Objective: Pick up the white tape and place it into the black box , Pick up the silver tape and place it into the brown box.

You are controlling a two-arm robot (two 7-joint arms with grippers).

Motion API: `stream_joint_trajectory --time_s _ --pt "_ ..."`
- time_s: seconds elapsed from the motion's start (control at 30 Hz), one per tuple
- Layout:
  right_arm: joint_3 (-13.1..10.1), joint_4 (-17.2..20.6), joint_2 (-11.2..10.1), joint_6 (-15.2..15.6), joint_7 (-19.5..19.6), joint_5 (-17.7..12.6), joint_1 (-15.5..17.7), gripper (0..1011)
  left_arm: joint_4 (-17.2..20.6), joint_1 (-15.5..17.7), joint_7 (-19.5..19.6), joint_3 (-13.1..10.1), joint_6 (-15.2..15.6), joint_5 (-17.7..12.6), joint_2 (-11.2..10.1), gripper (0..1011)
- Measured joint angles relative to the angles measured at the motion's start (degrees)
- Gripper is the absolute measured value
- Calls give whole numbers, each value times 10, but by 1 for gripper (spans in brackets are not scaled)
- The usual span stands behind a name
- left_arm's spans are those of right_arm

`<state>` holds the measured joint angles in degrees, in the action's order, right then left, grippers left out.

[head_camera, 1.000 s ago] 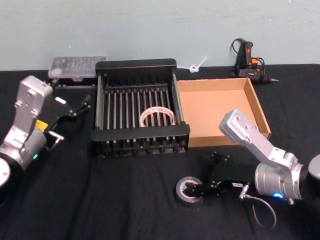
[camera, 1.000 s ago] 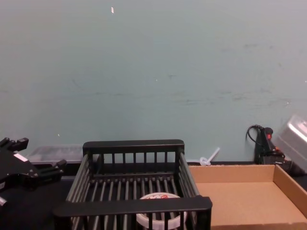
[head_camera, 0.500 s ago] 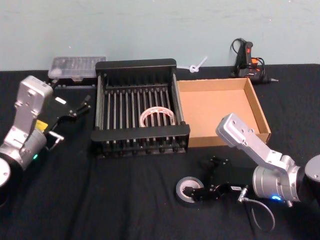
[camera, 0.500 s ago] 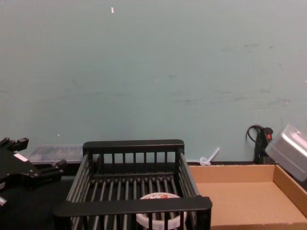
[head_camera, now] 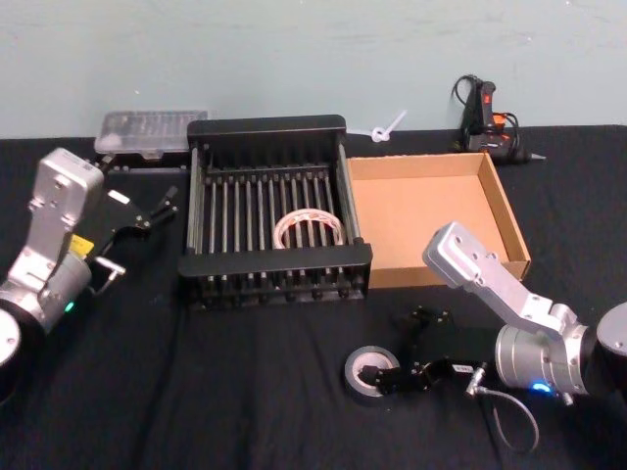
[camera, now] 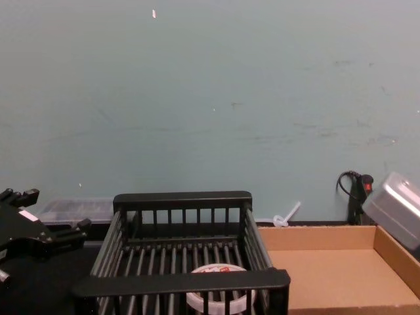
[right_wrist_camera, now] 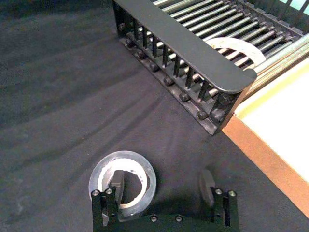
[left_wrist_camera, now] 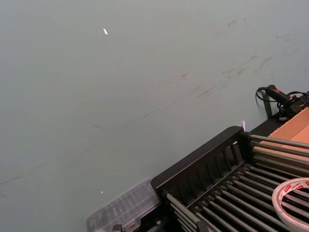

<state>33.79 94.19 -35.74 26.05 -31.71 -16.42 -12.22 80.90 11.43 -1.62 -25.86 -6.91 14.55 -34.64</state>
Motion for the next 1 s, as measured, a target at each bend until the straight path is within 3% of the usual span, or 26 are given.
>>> stream_joint_trajectory --time_s 0.13,0.33,0.47,0.53,0.57,0.7,0.73,0.9,0.97,1.0 --pt "0 0 0 0 0 0 0 993 0 0 0 0 0 0 0 1001" --pt "0 1 0 0 -1 0 0 882 0 0 0 0 0 0 0 1001" --pt "0 1 0 -1 -1 0 1 733 0 0 0 0 0 0 0 1001" --pt "0 1 0 -1 -1 0 1 715 0 0 0 0 0 0 0 1001" --pt "0 1 0 -1 -1 0 1 632 0 0 0 0 0 0 0 1001" --pt "0 1 0 -1 -1 0 1 561 0 0 0 0 0 0 0 1001" --pt "0 1 0 -1 -1 0 1 489 0 0 0 0 0 0 0 1001" --pt "0 1 0 -1 -1 0 1 357 0 0 0 0 0 0 0 1001" --pt "0 1 0 -1 -1 0 1 246 0 0 0 0 0 0 0 1001" --pt "0 1 0 -1 -1 0 1 246 0 0 0 0 0 0 0 1001"
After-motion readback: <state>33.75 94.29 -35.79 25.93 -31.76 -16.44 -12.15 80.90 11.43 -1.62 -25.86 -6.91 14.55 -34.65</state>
